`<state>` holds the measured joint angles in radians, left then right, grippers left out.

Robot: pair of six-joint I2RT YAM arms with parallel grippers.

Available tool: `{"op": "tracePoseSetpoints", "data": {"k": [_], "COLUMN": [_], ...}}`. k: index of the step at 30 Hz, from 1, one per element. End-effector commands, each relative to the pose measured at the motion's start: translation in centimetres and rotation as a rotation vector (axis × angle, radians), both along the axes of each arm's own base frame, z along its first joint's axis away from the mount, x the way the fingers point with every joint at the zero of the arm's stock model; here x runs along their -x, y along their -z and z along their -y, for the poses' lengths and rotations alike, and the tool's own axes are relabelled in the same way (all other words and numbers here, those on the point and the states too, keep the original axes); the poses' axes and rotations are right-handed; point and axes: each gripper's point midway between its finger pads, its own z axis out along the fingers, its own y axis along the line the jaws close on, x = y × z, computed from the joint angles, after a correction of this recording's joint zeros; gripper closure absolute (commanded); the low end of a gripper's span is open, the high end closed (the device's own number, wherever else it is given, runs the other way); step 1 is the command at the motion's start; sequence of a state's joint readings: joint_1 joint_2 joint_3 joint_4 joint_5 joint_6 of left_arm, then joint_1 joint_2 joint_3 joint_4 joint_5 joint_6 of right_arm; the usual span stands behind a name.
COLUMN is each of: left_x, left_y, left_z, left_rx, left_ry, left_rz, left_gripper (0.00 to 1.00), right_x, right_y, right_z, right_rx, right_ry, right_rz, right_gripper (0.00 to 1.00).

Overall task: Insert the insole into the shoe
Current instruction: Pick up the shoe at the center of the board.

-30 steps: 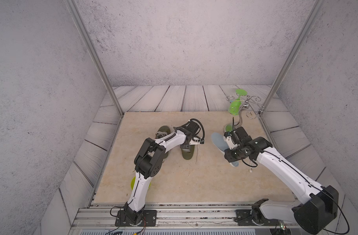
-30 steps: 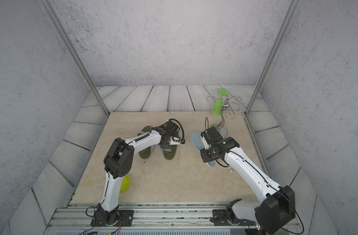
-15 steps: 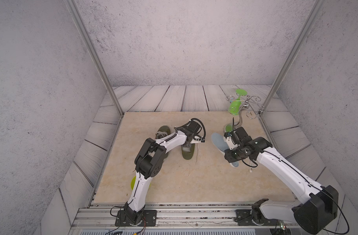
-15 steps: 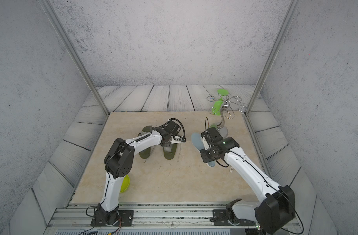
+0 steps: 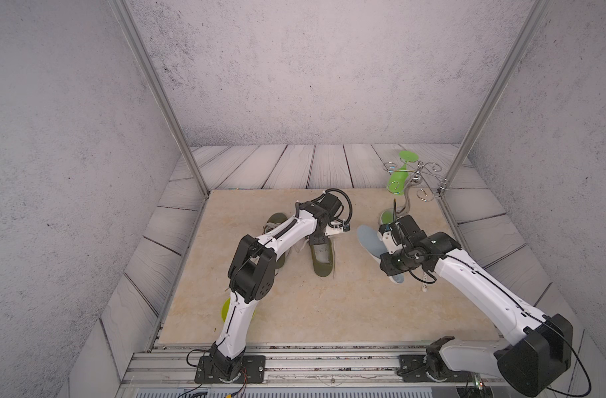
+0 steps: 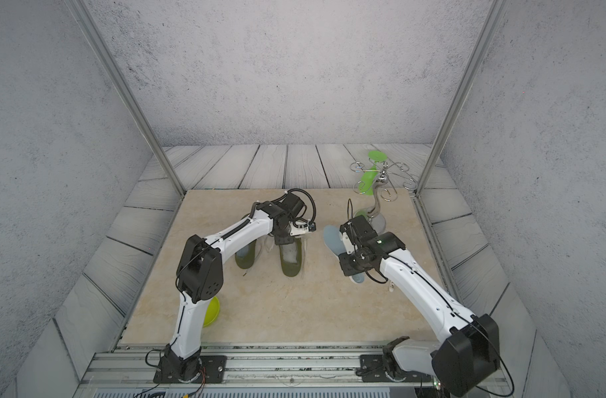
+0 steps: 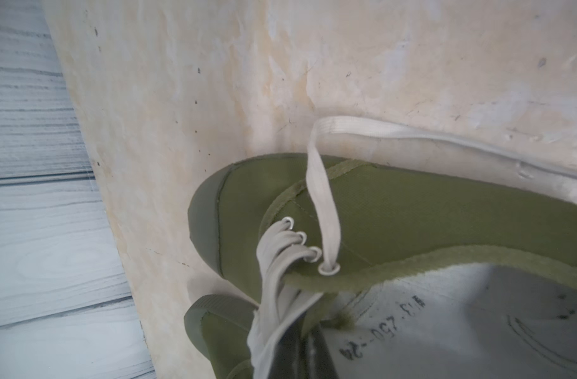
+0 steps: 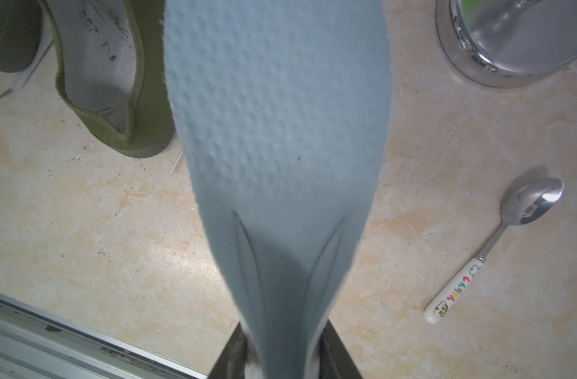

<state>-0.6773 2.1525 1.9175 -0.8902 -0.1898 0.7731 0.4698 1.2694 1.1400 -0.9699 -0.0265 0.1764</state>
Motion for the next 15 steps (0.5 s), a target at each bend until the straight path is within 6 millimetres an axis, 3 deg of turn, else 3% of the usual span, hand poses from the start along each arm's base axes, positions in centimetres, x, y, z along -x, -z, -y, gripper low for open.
{"op": "tracePoseSetpoints", "data": {"k": [1,8,15], "left_x": [0.6,2.9,2.8], "left_y": [-2.6,-3.0,-4.1], "left_z": [0.0,1.4,3.0], "left_rx": [0.064,0.199,0.429], "left_ry": [-0.141,-0.224,-0.285], "left_rz": [-0.029,-0.166,-0.123], "left_gripper": [1.00,1.00,1.00], "right_x": [0.5,1.4,2.5], "right_y": [-0.8,-1.2,-1.3], "right_z": [0.2,-1.2,-2.5], "right_rx": [0.017,-0.030,-0.100], "right_ry": [-0.028,-0.093,-0.086], "right_rz": [-0.020,-0.117,-0.204], "right_gripper": [0.67,0.67,0.67]}}
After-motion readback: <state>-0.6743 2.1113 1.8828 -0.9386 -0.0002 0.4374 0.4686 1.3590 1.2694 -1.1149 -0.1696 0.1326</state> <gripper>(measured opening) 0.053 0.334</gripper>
